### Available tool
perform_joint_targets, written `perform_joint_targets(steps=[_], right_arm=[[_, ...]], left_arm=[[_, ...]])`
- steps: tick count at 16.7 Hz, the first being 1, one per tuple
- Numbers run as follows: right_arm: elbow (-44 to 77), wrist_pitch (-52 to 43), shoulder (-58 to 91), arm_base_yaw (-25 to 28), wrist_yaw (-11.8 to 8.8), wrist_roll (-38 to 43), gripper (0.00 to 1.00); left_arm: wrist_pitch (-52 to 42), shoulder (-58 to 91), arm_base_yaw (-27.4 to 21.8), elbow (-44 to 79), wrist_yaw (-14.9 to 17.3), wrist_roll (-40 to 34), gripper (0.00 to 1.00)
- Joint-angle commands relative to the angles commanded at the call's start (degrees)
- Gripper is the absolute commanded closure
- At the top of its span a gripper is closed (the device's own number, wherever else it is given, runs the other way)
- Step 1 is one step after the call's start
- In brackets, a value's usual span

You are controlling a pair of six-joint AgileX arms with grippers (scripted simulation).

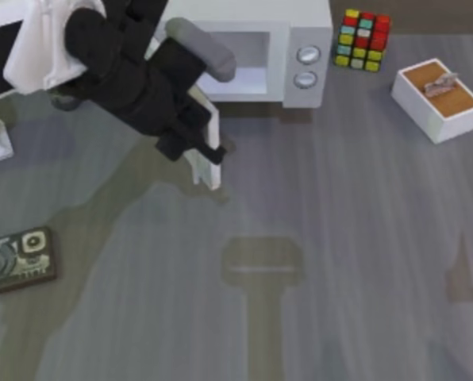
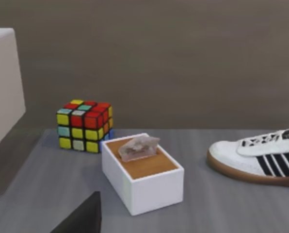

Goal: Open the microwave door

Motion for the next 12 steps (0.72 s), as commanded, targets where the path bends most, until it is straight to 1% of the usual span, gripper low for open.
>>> perform_joint_targets(steps=[3,9,12], right_arm=[[0.00,0.00,0.00,0.00,0.00,0.00,0.00],[0.00,0.00,0.00,0.00,0.00,0.00,0.00],[0.00,0.00,0.00,0.00,0.00,0.00,0.00]], left_arm=[[-0.23,0.02,0.14,-0.30,0.63,0.75,1.00],[-2.24,-1.52,3.70,-1.49,4.72,9.52,1.00],[-2.64,-1.72,4.29,-1.75,5.48,10.95,1.00]])
